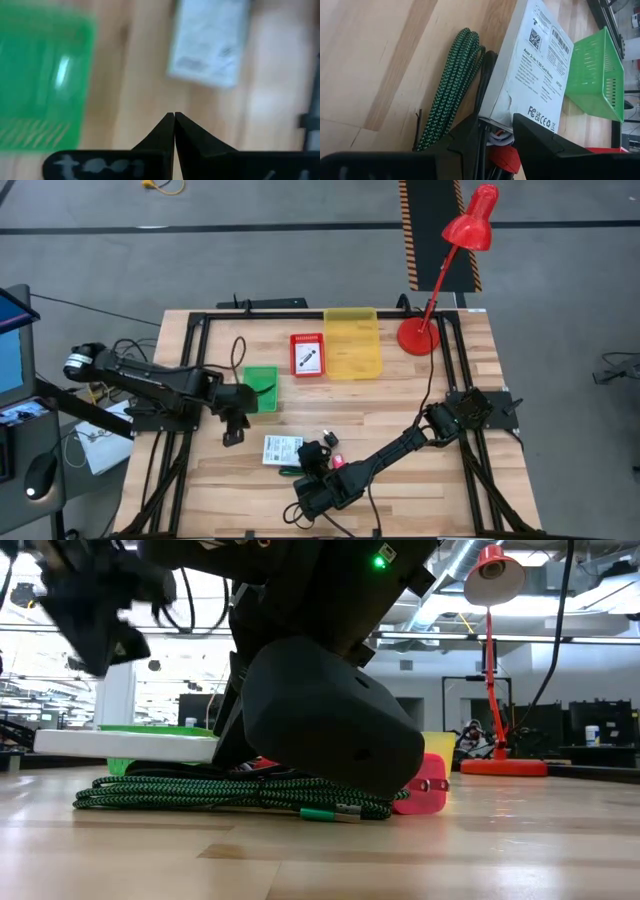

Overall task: Pick and place items into bin
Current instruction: Put the card reader box into the red bin

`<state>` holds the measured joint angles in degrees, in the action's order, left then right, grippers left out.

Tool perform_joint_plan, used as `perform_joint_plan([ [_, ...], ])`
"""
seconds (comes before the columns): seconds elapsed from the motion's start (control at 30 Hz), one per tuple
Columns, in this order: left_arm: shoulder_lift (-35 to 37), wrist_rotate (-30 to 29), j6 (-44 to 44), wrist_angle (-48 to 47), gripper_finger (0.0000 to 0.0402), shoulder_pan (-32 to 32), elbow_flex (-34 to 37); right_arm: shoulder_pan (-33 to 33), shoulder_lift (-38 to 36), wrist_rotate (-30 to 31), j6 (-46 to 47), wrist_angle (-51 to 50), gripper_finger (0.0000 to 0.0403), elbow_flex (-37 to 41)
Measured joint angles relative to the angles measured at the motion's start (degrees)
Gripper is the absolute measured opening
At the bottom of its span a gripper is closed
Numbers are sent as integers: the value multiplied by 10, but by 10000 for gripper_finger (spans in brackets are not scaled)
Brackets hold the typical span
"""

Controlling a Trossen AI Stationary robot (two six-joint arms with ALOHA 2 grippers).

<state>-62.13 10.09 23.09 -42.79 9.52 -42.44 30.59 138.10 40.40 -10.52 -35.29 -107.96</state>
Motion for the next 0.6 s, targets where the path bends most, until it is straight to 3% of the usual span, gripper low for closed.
perform_joint_plan([
  [0.27,70,-37,-149,299,0,121,0,0,0,0,0,2,118,0],
  [0.4,122,-97,-201,347,0,191,14,0,0,0,5,2,118,0],
  [0.6,215,-247,-168,394,0,271,103,-1,0,0,6,2,118,0],
])
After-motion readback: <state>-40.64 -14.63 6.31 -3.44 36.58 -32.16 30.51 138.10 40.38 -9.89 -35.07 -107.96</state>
